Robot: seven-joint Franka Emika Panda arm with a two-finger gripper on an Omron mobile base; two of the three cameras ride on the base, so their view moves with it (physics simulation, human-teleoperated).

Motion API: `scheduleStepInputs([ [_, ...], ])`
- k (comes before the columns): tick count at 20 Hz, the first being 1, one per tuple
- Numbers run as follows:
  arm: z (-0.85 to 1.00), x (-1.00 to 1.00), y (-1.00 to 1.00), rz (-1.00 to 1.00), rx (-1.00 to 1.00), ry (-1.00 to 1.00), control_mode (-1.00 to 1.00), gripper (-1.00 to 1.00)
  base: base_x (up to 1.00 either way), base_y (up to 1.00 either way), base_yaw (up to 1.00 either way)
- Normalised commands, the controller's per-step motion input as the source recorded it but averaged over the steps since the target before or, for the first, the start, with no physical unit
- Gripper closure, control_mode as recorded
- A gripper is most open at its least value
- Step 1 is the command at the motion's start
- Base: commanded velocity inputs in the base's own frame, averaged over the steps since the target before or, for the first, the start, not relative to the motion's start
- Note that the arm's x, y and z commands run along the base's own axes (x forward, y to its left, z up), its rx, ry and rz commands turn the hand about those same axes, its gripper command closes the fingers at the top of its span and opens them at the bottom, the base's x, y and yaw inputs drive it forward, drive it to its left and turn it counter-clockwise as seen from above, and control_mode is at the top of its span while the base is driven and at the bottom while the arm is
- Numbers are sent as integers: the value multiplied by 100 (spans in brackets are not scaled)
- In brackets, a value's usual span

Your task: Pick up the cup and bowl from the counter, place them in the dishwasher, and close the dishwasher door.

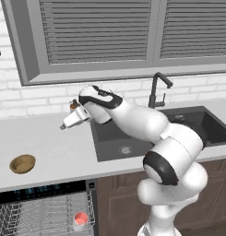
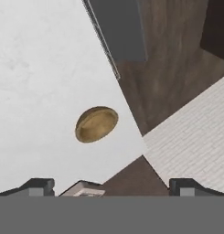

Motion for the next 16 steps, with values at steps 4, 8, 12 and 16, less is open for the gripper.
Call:
scheduleStepInputs([
  [4,-5,0,87,13,-26,17,-100,-100,0,0,0],
  [8,0,0,67,20,-38,-3,-100,-100,0,0,0],
  [12,0,0,55,21,-40,-6,-100,-100,0,0,0],
  [16,-1,4,41,26,-26,0,-100,-100,0,0,0],
])
